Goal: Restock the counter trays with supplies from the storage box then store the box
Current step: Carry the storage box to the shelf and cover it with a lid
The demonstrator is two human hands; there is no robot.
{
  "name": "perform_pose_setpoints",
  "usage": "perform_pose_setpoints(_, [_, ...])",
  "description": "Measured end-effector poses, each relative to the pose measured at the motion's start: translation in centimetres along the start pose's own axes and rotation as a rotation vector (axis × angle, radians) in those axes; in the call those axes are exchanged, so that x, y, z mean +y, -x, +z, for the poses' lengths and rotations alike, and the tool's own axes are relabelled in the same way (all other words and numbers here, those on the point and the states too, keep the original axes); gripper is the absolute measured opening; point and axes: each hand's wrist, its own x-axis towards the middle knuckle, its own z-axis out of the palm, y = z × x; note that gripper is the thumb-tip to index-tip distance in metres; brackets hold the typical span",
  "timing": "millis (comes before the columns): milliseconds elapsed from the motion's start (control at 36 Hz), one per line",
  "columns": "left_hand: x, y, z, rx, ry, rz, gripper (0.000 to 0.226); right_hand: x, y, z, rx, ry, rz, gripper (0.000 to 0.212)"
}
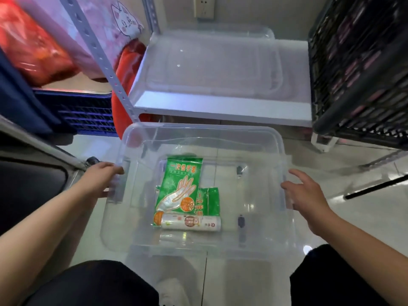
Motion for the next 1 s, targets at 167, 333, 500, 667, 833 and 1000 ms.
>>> perform_pose_setpoints(167, [1.1, 1.7, 0.4, -0.024, -0.155, 0.017, 0.012, 1.4, -0.1, 0.1, -0.059, 0.068, -0.127, 0.046])
perform_pose_setpoints(333, [5.6, 6.6, 1.8, 0.043, -0.5, 0.157, 0.065, -1.7, 0.3, 0.3, -0.097, 0.317, -0.305, 0.062])
perform_pose_setpoints(500, [6.3, 9.8, 6.9, -0.021, -0.831, 0.44, 0.074, -11.5, -7.2, 4.3, -0.063, 0.571, -0.558, 0.073])
perform_pose_setpoints(667, [4.0, 9.1, 6.4, -0.093, -1.18, 0.369, 0.088, -17.6, -14.5, 8.0, -0.016, 0.984, -0.532, 0.085])
perform_pose_setpoints(833, [3.1, 9.7, 4.5, 0.03, -1.029, 0.355, 0.084, -16.1, -16.0, 11.2, 0.172, 1.051, -0.585, 0.041])
perform_pose_setpoints(1000, [1.6, 9.4, 3.1, 0.05, -1.016, 0.265, 0.084, -12.5, -13.0, 10.5, 0.339, 1.072, -0.745, 0.028])
